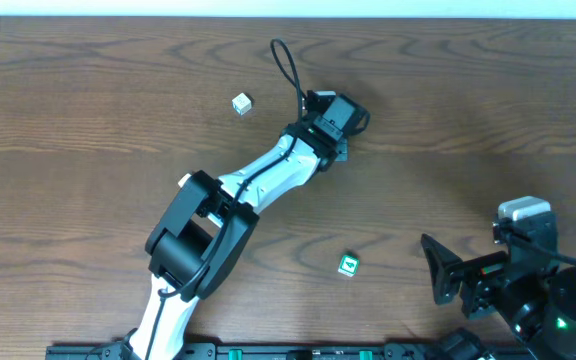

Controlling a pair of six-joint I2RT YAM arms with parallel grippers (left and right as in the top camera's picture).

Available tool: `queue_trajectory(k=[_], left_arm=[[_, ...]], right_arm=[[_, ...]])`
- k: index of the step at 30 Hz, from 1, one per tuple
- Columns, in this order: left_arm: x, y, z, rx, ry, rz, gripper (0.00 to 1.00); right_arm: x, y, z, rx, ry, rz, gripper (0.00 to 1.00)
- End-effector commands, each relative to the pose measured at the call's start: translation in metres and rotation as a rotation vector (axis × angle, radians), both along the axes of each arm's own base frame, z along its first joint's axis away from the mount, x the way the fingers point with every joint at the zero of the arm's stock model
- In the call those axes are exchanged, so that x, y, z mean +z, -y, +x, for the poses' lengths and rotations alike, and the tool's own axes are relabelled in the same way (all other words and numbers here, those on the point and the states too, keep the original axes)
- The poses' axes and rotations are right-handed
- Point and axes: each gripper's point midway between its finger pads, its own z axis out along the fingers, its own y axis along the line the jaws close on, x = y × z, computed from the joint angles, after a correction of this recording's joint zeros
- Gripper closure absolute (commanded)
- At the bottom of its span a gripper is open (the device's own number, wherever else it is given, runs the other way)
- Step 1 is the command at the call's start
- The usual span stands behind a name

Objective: Spell out Ai2
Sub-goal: 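Carry the '2' block right of the 'I' block and lower, then release the '2' block and raise both grippers away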

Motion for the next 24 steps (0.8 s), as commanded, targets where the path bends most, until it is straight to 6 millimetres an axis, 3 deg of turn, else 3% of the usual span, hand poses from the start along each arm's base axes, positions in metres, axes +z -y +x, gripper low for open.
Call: queue_trajectory(k=[1, 3, 6, 9, 10, 12, 13, 16, 18, 21, 24], left_arm=[[0.043, 0.005, 0.022, -0.040, 0.095, 0.015, 0.52], [0.076, 0.005, 0.030, -0.037, 0.145, 0.016, 0.58], [0.132, -0.019, 0.042, 0.049, 0.242, 0.048, 0.58], [0.171, -0.069, 0.049, 0.147, 0.263, 0.050, 0.69], [0.177, -0.098, 0.049, 0.211, 0.234, 0.046, 0.76], [0.175, -0.146, 0.046, 0.293, 0.150, 0.035, 0.85], [0.170, -0.167, 0.044, 0.316, 0.093, 0.018, 0.92], [0.155, -0.207, 0.033, 0.278, -0.075, -0.078, 0.94], [0.147, -0.228, 0.026, 0.245, -0.146, -0.115, 0.94], [0.138, -0.245, 0.016, 0.231, -0.188, -0.145, 0.94], [0.123, -0.232, 0.017, 0.169, -0.165, -0.254, 0.94]], right_arm=[[-0.006, 0.010, 0.006, -0.065, -0.005, -0.028, 0.01], [-0.019, 0.013, 0.012, -0.098, -0.025, -0.067, 0.01], [-0.044, 0.006, 0.028, -0.105, -0.056, -0.094, 0.01], [-0.059, -0.002, 0.051, -0.127, -0.053, -0.088, 0.05], [-0.063, -0.005, 0.060, -0.131, -0.058, -0.082, 0.15], [-0.072, -0.009, 0.074, -0.119, -0.082, -0.074, 0.24], [-0.080, -0.008, 0.084, -0.117, -0.108, -0.071, 0.24], [-0.098, 0.006, 0.111, -0.121, -0.184, -0.031, 0.20], [-0.108, 0.012, 0.132, -0.064, -0.233, 0.092, 0.18], [-0.119, 0.026, 0.160, 0.008, -0.268, 0.312, 0.20], [-0.140, 0.018, 0.186, 0.118, -0.330, 0.501, 0.27]])
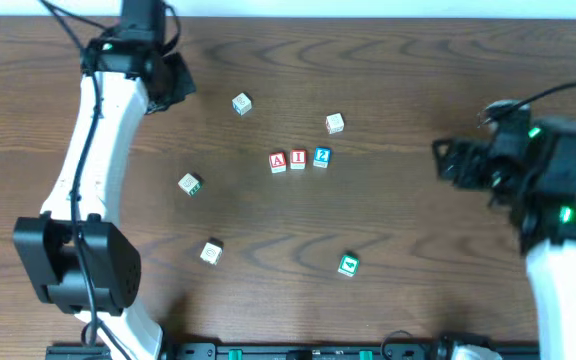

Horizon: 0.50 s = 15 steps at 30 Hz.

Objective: Spell out Ai2
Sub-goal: 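Release the '2' block and raise both grippers away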

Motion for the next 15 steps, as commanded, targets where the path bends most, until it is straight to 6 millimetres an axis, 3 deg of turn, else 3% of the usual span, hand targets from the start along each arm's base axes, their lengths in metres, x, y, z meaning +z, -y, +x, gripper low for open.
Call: queue_trajectory(k=[1, 5, 8, 9, 11, 13, 15], left_arm=[[-0.016, 0.042, -0.014, -0.170, 0.008, -0.187, 0.94], [-0.053, 0.070, -0.019, -0.196, 0.016, -0.393, 0.85], [-0.084, 0.071, -0.027, -0.161, -0.027, -0.414, 0.81], [-0.091, 0.072, -0.028, -0.154, -0.036, -0.418, 0.80], [-0.102, 0.073, -0.029, -0.134, -0.065, -0.427, 0.80], [-0.113, 0.075, -0.031, -0.107, -0.097, -0.438, 0.94], [-0.127, 0.079, -0.034, -0.086, -0.141, -0.448, 0.94]], right_arm=[[-0.015, -0.050, 0.009, 0.260, -0.037, 0.348, 0.27], [-0.066, -0.093, 0.033, 0.306, -0.192, 0.442, 0.31], [-0.089, -0.122, 0.047, 0.314, -0.248, 0.439, 0.39], [-0.094, -0.126, 0.052, 0.303, -0.263, 0.435, 0.44], [-0.102, -0.137, 0.063, 0.300, -0.280, 0.430, 0.69], [-0.112, -0.142, 0.068, 0.276, -0.313, 0.427, 0.99], [-0.124, -0.143, 0.072, 0.267, -0.338, 0.435, 0.99]])
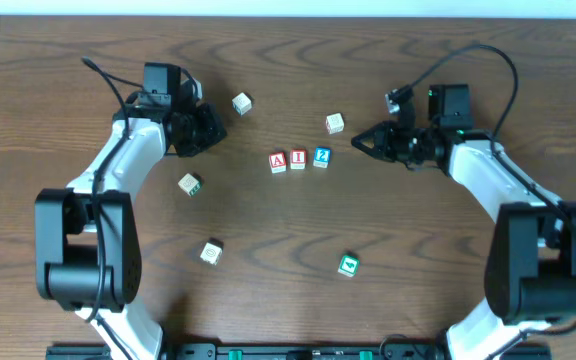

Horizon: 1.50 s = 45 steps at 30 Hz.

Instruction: Spell out Ai2

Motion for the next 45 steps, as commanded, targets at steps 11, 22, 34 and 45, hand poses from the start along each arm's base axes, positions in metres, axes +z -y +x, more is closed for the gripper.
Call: queue_trajectory(k=[11, 22, 34, 45], left_arm=[[-0.051, 0.056, -0.023, 0.038, -0.207, -0.048, 0.94], [-0.054, 0.078, -0.029, 0.125, -0.256, -0.039, 0.94], [-0.060, 0.074, -0.036, 0.169, -0.289, 0.012, 0.94], [-0.061, 0.074, -0.038, 0.189, -0.309, 0.006, 0.94]], right_arm=[[-0.031, -0.004, 0.008, -0.033, -0.109, 0.015, 0.98], [-0.046, -0.009, -0.009, 0.026, -0.173, 0.038, 0.98], [-0.052, -0.007, -0.011, 0.032, -0.176, 0.017, 0.98], [-0.067, -0.019, -0.020, 0.048, -0.205, -0.066, 0.98]])
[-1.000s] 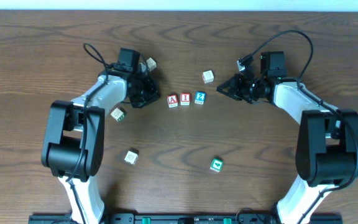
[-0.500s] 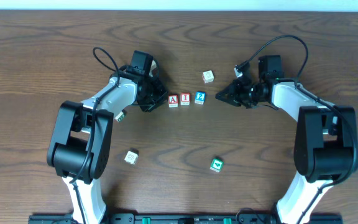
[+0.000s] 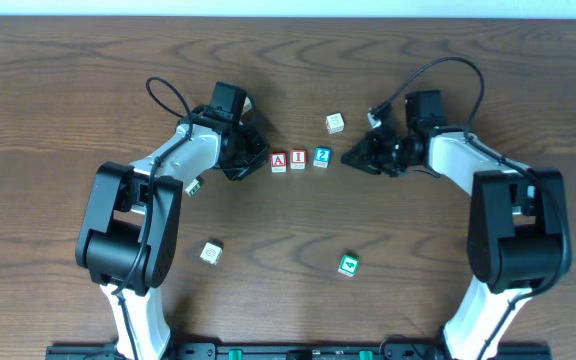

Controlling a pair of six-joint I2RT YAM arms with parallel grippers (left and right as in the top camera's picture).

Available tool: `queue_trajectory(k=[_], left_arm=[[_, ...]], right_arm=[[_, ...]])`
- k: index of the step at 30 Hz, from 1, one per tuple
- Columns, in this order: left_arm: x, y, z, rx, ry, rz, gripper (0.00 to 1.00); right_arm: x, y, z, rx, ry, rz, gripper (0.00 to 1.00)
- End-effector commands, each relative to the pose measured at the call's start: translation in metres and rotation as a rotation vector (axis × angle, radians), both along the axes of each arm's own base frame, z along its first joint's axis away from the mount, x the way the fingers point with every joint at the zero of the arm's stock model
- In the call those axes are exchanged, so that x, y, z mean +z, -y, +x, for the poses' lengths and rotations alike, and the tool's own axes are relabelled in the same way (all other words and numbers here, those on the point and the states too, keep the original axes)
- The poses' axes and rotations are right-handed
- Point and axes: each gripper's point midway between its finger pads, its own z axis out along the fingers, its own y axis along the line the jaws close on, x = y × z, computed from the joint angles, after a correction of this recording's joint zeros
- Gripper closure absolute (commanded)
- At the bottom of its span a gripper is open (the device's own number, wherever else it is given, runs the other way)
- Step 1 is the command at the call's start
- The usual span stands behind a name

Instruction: Spell out Ai2

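Note:
Three small blocks stand in a row mid-table: a red A block (image 3: 279,161), a red I block (image 3: 298,160) and a blue 2 block (image 3: 321,157). They sit side by side and nearly touch. My left gripper (image 3: 262,158) lies just left of the A block, its dark fingers tapering to one tip, shut on nothing. My right gripper (image 3: 348,159) points at the 2 block from the right, a small gap away, also tapered shut and empty.
A pale block (image 3: 335,123) lies behind the row, close to the right gripper. A green block (image 3: 348,265) and a pale block (image 3: 211,252) lie nearer the front. Another block (image 3: 194,186) peeks out beside the left arm.
Both grippers have come in toward the row. The left was at the back left near a pale block and now covers that spot; the right has dropped beside the 2 block.
At first the left arm stretched across the middle, hiding the row, with the right arm folded at the front right. Then the A, I, 2 row showed, both arms far out. Then both grippers were nearer, and now they flank the row.

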Motion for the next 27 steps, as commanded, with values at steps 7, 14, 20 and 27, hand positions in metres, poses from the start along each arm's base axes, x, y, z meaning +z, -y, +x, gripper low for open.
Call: queue_trajectory(k=[7, 14, 20, 27], left_arm=[[-0.006, -0.003, -0.004, 0.011, -0.026, 0.023, 0.94], [-0.006, -0.003, -0.004, 0.024, -0.032, 0.021, 0.94], [-0.007, -0.003, -0.005, 0.033, -0.041, 0.019, 0.94], [-0.006, 0.003, -0.006, 0.037, -0.042, 0.015, 0.94]], right_arm=[[-0.013, 0.000, 0.005, 0.005, 0.025, -0.089, 0.99], [-0.015, -0.007, 0.011, -0.003, 0.042, -0.083, 0.98], [-0.024, -0.010, 0.008, -0.002, 0.012, -0.059, 0.98], [-0.021, -0.011, 0.015, -0.004, 0.046, -0.053, 0.99]])
